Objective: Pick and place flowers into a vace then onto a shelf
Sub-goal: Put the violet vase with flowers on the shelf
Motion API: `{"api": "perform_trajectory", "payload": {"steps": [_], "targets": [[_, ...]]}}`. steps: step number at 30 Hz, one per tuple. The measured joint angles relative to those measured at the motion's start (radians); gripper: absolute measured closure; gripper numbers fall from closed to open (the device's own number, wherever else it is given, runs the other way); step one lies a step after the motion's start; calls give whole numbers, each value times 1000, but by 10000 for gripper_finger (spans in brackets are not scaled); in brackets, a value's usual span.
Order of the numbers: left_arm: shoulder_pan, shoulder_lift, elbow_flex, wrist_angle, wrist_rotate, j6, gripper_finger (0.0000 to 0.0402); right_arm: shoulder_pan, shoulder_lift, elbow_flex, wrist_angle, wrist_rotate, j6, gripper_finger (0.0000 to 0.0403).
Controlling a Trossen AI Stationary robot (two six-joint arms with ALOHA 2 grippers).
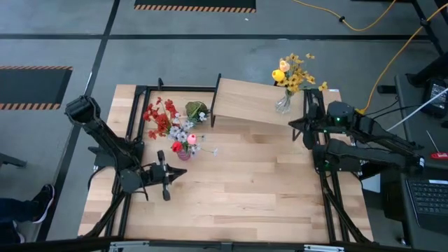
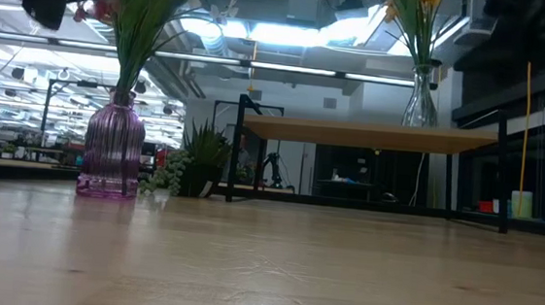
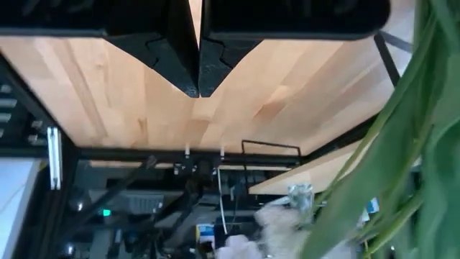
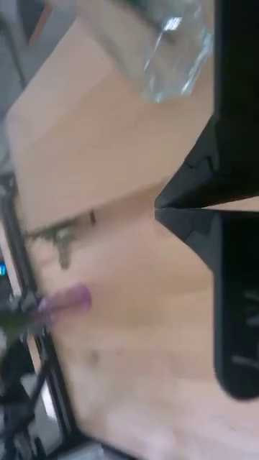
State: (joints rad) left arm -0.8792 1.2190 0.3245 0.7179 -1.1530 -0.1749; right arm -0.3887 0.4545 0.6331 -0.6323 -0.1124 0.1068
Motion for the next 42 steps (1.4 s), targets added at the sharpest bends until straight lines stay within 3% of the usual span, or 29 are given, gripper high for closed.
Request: {"api": "perform_trajectory", "payload": {"steps": [3, 10, 15, 19, 22, 25, 42], "targets": [[-3, 0, 73, -193, -10, -75, 399, 55, 1, 0, 37, -38, -15, 394], [21, 0, 203, -720, -12, -590, 399, 223, 1, 0, 142, -103, -118, 399], [82, 0, 307, -1010, 178, -824, 399, 340, 32, -41, 225, -106, -198, 401], [122, 0, 409, -1287, 308, -976, 400, 410, 71, -130, 432, -157, -271, 401], [131, 0, 444, -1440, 348, -1094, 399, 433, 93, -186, 573, -162, -274, 399], [119, 0, 449, -1498, 349, -1156, 400, 436, 102, -216, 646, -162, -274, 394], [76, 0, 449, -1615, 242, -1218, 385, 436, 108, -246, 643, -161, -266, 393]]}}
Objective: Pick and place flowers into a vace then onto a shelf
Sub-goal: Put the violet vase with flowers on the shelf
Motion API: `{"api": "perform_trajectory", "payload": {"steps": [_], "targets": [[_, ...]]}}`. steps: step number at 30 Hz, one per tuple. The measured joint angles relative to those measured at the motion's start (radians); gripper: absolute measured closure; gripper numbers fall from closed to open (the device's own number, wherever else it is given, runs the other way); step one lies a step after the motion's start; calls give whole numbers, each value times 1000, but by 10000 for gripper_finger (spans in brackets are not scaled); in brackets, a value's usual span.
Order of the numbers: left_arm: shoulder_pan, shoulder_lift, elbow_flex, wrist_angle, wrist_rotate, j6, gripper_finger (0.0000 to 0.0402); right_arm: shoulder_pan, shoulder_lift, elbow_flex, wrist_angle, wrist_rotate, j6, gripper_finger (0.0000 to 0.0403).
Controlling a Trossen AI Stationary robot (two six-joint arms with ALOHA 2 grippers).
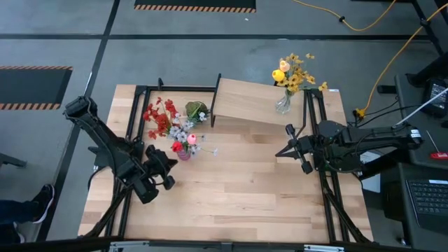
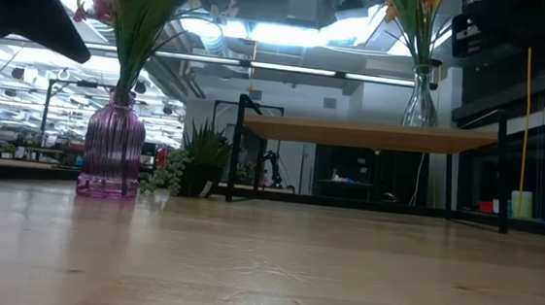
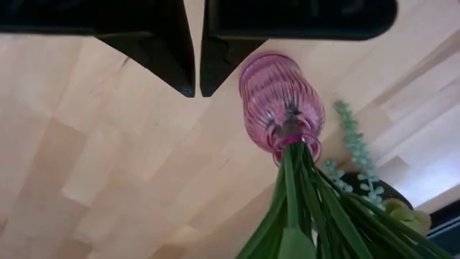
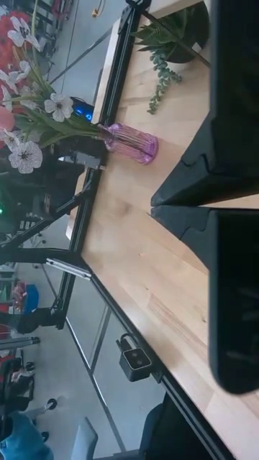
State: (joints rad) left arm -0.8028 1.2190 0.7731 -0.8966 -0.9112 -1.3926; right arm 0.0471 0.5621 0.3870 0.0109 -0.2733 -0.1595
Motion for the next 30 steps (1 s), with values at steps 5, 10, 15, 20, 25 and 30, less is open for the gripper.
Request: {"api": "perform_trajectory", "payload": {"steps": [5, 10, 15, 20, 25, 30], "targets": [[7, 0, 0, 1, -3, 0, 354, 0, 0, 0, -1, 0, 1, 393], [7, 0, -25, 11, -14, -43, 308, 0, 0, 0, -1, 1, 1, 387], [13, 3, -78, 10, -25, -140, 258, 0, 0, 0, -1, 1, 1, 387], [13, 4, -116, 42, -125, -158, 216, 0, 0, 0, -1, 1, 1, 386], [13, 4, -116, 43, -145, -116, 184, 0, 0, 0, -1, 1, 1, 386], [27, 18, -116, 36, -162, -105, 165, 0, 0, 0, -1, 1, 1, 386]]}}
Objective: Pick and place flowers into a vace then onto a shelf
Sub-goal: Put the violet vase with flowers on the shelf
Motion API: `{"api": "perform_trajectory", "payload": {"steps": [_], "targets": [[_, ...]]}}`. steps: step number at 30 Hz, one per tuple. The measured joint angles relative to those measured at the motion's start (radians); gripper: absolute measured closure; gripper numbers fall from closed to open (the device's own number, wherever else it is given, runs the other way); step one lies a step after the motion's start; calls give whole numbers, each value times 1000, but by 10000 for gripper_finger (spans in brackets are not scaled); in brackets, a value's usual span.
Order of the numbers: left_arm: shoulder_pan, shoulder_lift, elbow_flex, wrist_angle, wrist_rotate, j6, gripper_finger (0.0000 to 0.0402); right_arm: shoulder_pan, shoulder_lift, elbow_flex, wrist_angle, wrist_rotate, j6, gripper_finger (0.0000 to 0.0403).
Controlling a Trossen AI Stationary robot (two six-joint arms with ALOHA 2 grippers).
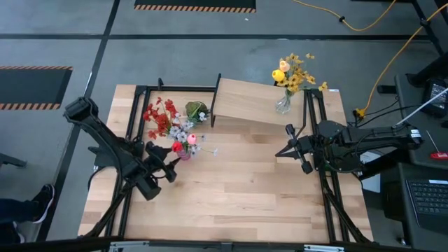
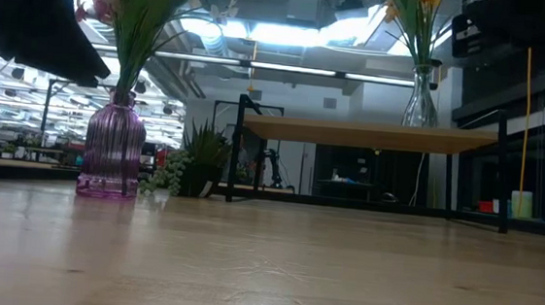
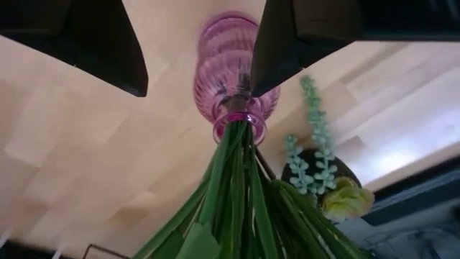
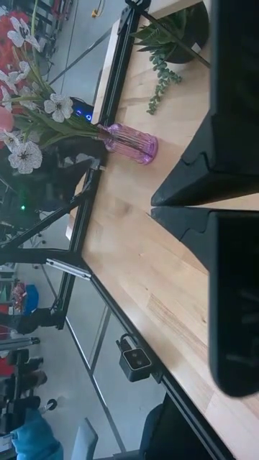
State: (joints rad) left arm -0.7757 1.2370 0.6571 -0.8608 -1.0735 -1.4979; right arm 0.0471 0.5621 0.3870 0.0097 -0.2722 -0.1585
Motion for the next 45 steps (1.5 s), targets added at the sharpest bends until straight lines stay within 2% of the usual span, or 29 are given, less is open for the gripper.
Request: {"api": "perform_trajectory", "payload": {"steps": [4, 7, 17, 37, 41, 45], "targets": [[28, 42, 0, 0, -2, 62, 158, 0, 0, 0, 0, 0, 0, 386], [54, 77, 0, -1, -47, 82, 155, 0, 0, 0, 0, 0, 0, 386], [147, 142, -1, -2, -33, 23, 155, 0, 0, 0, 0, 0, 0, 386], [247, 147, -1, 83, -40, 19, 156, 0, 0, 0, 0, 0, 0, 386], [264, 146, -1, 85, -14, 19, 169, 0, 0, 0, -1, 0, 0, 386], [270, 146, 0, 86, -8, 27, 202, 0, 0, 0, -1, 0, 0, 386]]}}
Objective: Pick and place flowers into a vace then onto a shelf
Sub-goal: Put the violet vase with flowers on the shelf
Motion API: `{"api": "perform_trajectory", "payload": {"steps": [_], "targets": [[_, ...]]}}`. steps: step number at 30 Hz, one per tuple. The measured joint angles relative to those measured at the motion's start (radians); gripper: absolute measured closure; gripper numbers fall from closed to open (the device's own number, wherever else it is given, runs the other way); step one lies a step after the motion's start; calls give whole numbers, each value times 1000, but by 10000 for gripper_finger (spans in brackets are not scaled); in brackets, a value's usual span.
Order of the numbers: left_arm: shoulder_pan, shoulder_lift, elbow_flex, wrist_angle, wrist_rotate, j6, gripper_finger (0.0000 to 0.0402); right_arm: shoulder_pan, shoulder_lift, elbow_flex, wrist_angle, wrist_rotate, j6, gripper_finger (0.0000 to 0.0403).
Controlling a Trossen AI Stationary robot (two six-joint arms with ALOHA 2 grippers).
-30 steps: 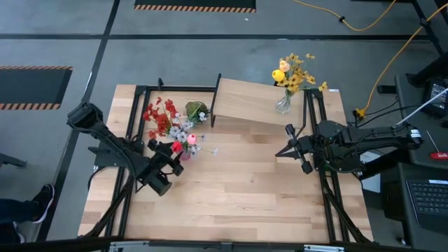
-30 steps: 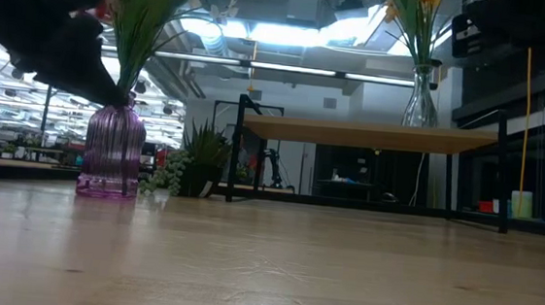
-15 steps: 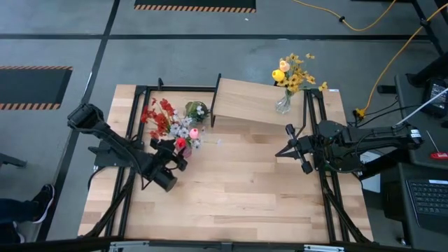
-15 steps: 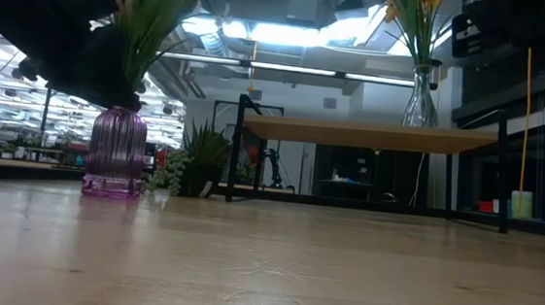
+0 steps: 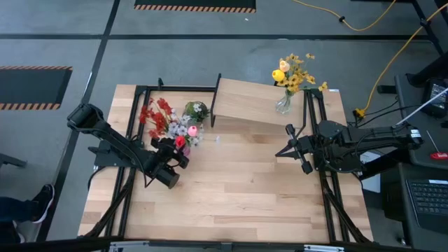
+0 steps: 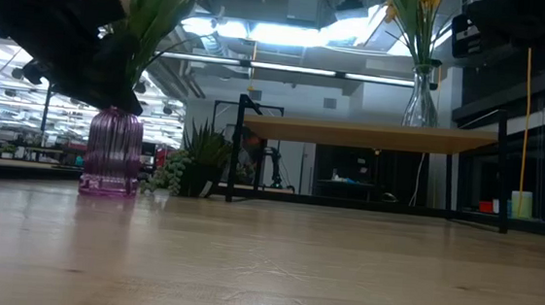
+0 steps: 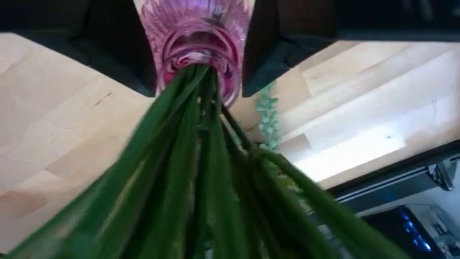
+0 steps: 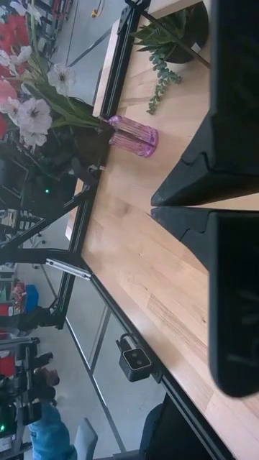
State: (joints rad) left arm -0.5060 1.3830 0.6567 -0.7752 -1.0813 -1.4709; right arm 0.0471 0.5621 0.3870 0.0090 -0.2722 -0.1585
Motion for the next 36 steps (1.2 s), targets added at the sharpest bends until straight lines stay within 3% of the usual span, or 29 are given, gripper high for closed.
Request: {"api": "perform_trajectory", "payload": {"steps": [7, 21, 28, 36], "targets": [[-2, 0, 1, 2, -36, 51, 281, 0, 0, 0, 0, 0, 0, 386], [-4, -1, 0, 203, -13, 216, 281, 0, 0, 0, 0, 0, 0, 386], [6, -32, 63, 349, 55, 460, 281, 0, 0, 0, 3, 0, -4, 386], [58, -33, 162, 516, 131, 860, 281, 0, 0, 0, 6, 14, 54, 386]]}}
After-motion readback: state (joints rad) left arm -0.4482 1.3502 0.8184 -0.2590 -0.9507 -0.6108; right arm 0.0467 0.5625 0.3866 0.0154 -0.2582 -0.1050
